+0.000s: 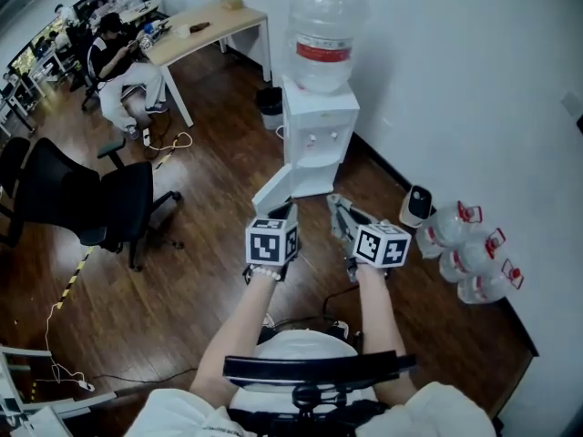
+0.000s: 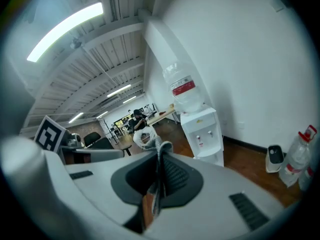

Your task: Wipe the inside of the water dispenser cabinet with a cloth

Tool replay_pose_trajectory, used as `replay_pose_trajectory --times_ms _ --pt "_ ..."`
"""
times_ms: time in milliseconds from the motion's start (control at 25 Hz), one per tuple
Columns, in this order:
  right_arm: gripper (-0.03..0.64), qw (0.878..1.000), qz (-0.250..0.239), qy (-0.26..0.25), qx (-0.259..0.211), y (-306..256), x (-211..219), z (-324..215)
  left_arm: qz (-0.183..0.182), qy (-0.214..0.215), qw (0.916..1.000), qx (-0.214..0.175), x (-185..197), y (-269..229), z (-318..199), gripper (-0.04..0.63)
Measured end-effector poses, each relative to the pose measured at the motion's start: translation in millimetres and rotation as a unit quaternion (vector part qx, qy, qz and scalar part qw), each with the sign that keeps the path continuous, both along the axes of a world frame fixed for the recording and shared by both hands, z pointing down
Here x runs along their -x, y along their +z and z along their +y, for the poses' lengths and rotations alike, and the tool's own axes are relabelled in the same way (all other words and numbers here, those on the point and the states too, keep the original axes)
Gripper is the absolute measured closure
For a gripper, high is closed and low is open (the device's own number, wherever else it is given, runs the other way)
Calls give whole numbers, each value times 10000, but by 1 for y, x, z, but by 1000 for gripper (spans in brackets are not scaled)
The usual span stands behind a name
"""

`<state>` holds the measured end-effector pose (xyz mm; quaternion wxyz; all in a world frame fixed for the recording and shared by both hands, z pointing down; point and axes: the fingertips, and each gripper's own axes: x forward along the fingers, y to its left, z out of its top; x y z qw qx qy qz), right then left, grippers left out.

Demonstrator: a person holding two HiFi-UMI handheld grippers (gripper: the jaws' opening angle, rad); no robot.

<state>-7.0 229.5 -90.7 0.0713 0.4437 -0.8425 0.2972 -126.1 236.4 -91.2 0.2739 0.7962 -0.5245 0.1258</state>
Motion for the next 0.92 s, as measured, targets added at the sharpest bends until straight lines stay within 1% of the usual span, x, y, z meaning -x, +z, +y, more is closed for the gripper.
replay_pose_trajectory --times_ms 120,200,560,720,920 --pt "589 9999 93 26 -66 -6 11 4 55 27 10000 0 9 1 2 597" --pt "589 9998 151 40 -86 -8 11 3 88 46 10000 -1 9 1 0 597" --pt "589 9995 246 150 -101 -10 -7 12 263 129 9996 -14 -10 3 2 597" --pt "589 9997 225 91 -49 -7 -15 11 230 136 9996 -26 -22 4 2 597" --pt "589 9995 263 60 -181 -22 -13 11 218 104 9997 21 -22 5 4 597"
